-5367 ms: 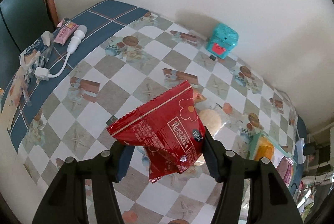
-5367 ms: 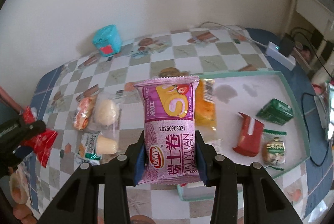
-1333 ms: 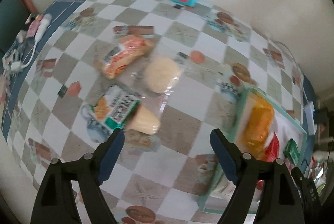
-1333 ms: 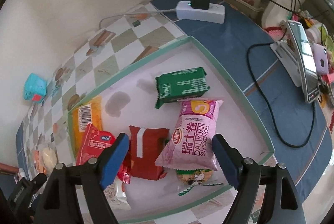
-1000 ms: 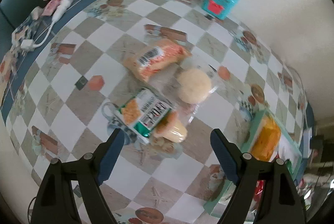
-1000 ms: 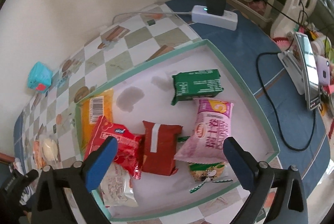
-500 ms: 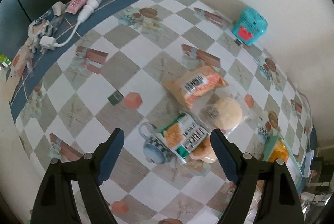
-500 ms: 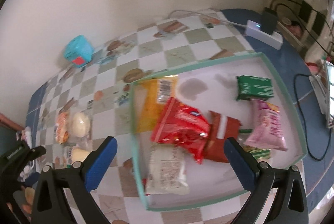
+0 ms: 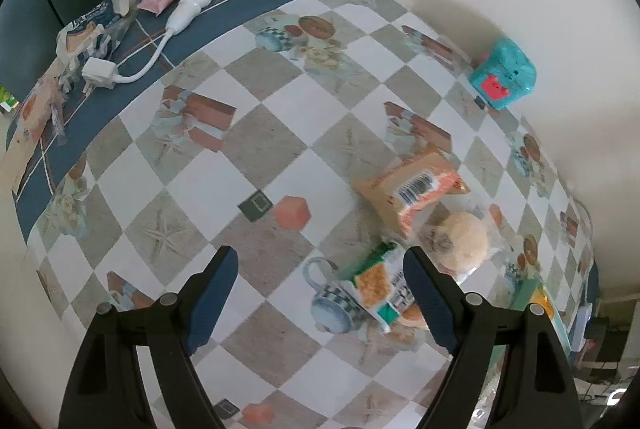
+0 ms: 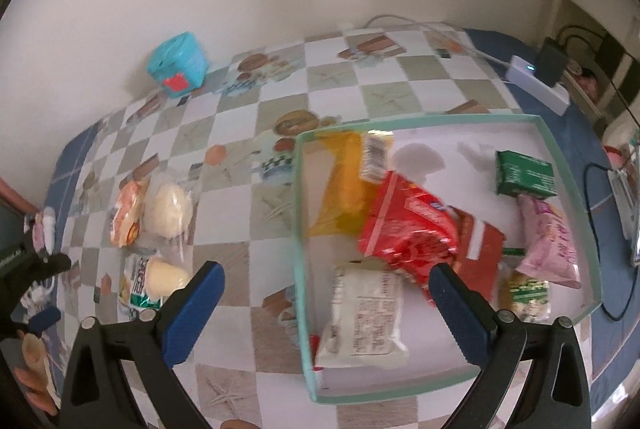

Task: Organize snacks
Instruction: 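Withdraw both tools from the tray toward the remaining snacks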

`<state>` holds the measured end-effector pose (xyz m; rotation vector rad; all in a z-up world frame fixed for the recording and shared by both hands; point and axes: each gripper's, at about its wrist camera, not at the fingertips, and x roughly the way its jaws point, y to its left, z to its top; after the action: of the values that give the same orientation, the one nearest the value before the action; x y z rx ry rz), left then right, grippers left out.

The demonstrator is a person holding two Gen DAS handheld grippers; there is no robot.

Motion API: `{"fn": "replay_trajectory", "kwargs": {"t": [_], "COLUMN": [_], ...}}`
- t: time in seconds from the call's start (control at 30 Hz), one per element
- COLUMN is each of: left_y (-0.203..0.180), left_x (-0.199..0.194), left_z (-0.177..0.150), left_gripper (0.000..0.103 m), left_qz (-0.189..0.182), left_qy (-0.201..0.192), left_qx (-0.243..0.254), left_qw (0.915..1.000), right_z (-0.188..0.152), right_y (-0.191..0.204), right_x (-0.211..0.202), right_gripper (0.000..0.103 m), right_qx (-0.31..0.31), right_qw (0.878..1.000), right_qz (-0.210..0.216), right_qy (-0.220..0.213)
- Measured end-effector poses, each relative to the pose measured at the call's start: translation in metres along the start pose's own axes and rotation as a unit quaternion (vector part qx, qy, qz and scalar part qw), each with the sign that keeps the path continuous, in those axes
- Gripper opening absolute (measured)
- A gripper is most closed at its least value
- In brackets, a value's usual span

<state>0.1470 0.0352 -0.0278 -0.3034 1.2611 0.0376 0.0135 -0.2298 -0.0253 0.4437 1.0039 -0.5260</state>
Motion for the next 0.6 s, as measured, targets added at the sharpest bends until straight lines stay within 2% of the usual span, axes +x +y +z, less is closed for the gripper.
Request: {"fn": "replay_trajectory", "kwargs": {"t": [0.13, 0.2, 0.3, 0.37, 0.6], "left_y": [0.008, 0.012, 0.015, 0.015, 0.0], "left_x": [0.002, 0.003, 0.011, 0.016, 0.03], "left_z": [0.006, 0.008, 0.009, 0.009, 0.006], "left_gripper": [0.085, 0.085, 0.085, 0.085, 0.085], "left_qz": [0.003, 0.007, 0.002, -0.004, -0.008], "left_qy": [-0.003, -0.003, 0.01, 0.019, 0.039], "left_qx": [0.0, 0.001, 0.003, 0.006, 0.05], "left_qw": [1.0, 1.0, 0.9999, 0.9998, 0.9979], "right_z": [-0.002, -0.003, -0.005, -0.006, -0.007], "right_y": [0.018, 0.027, 0.039, 0.048, 0.069], "right_x": [0.007, 0.01, 0.018, 0.022, 0.032], "right_gripper": [0.103, 0.103, 0.103, 0.103, 0.103], "right_qx": [-0.021, -0.024, -0.024, -0.035, -0.046], "right_qw": [1.0, 0.999, 0.998, 0.998, 0.997], "right_qz": [0.009, 0.027, 0.05, 0.048, 0.058], "right_qy": [0.007, 0.015, 0.029, 0.031, 0.036]}}
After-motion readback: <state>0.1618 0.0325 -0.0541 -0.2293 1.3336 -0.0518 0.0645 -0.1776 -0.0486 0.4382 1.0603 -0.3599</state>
